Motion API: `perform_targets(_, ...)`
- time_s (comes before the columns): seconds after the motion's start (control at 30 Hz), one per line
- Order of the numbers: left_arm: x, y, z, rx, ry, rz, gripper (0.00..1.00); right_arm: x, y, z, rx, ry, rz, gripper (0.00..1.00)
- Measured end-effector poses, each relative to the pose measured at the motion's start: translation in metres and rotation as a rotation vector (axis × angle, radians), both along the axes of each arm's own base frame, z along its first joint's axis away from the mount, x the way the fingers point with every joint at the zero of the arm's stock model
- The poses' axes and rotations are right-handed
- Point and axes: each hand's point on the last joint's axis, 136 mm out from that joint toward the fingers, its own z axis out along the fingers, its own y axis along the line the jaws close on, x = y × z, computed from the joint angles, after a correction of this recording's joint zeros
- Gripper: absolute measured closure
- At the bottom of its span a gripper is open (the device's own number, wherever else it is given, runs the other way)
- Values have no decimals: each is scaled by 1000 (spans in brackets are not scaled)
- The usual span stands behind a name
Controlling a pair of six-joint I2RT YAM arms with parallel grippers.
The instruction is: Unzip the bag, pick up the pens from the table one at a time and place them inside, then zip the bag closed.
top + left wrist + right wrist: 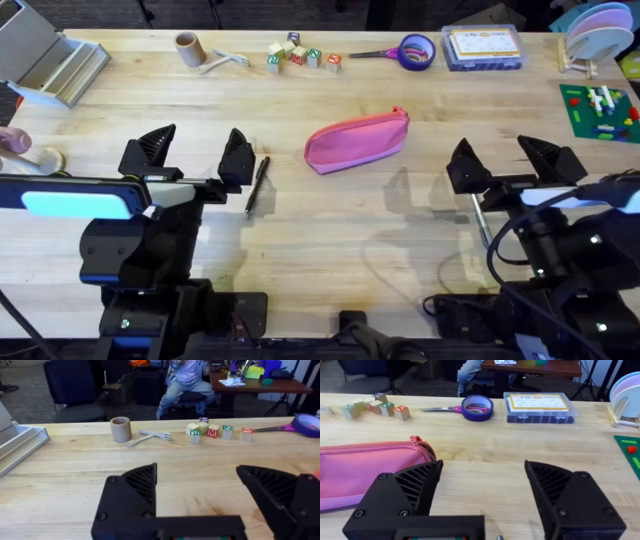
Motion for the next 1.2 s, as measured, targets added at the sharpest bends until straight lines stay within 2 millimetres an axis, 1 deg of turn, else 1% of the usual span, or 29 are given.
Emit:
perform_targets(0.5, 0, 0, -1, 2, 3, 0, 7, 0, 0, -1, 0, 3, 0, 4)
perform_targets(0.57, 0, 0, -5, 1, 23, -2, 7, 0, 0, -1, 0, 5, 0, 5)
perform_targets(0.63, -2, -1, -15, 5, 75, -5, 7, -1, 1, -2, 1, 17, 4, 3)
perform_targets(0.7, -4, -1, -16, 19, 108, -7, 7, -4, 1, -3, 1, 48, 8, 5)
perform_targets(0.77, -8, -2, -10, 34, 139, -16, 7, -8, 3, -7, 2, 95, 15, 5)
perform_targets(0.8, -12, -3, 14, 66, 147, -26, 8, -17, 4, -11, 3, 193, 21, 5)
perform_targets(0.87, -12, -4, 33, 82, 151, -32, 8, -22, 4, -2, 4, 227, 25, 4)
perform_targets(0.97, -9, -7, 53, 94, 195, -54, 7, -28, 4, 24, 5, 252, 26, 5)
perform_targets(1.07, -2, -12, 61, 95, 264, -84, 7, -32, 4, 50, 5, 283, 26, 5)
perform_targets(1.2, 10, -17, 72, 92, 337, -119, 7, -34, 4, 79, 5, 338, 26, 4)
